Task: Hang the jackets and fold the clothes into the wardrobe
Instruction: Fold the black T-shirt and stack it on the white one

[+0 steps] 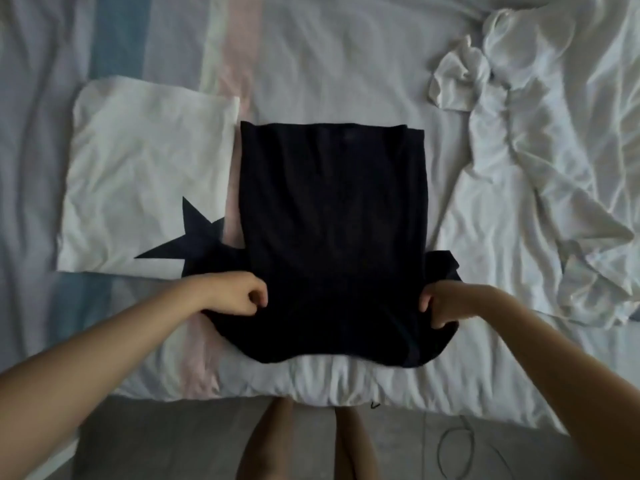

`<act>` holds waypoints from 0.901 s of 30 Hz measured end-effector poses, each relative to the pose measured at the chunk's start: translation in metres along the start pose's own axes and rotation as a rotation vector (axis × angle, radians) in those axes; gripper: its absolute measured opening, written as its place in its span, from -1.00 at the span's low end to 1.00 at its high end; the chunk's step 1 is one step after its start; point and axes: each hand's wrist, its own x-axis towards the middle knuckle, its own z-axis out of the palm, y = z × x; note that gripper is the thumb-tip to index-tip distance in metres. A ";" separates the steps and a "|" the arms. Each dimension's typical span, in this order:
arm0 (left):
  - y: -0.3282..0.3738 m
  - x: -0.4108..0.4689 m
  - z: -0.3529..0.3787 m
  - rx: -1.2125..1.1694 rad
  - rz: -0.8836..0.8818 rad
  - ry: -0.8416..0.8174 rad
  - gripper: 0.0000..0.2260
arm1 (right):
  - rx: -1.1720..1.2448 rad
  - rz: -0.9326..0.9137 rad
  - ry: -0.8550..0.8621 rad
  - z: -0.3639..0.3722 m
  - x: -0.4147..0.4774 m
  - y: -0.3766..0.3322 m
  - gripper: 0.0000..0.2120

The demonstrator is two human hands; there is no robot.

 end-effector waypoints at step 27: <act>0.015 0.130 -0.191 0.016 -0.079 1.427 -0.74 | 0.435 0.009 1.494 -0.185 0.102 -0.017 -0.61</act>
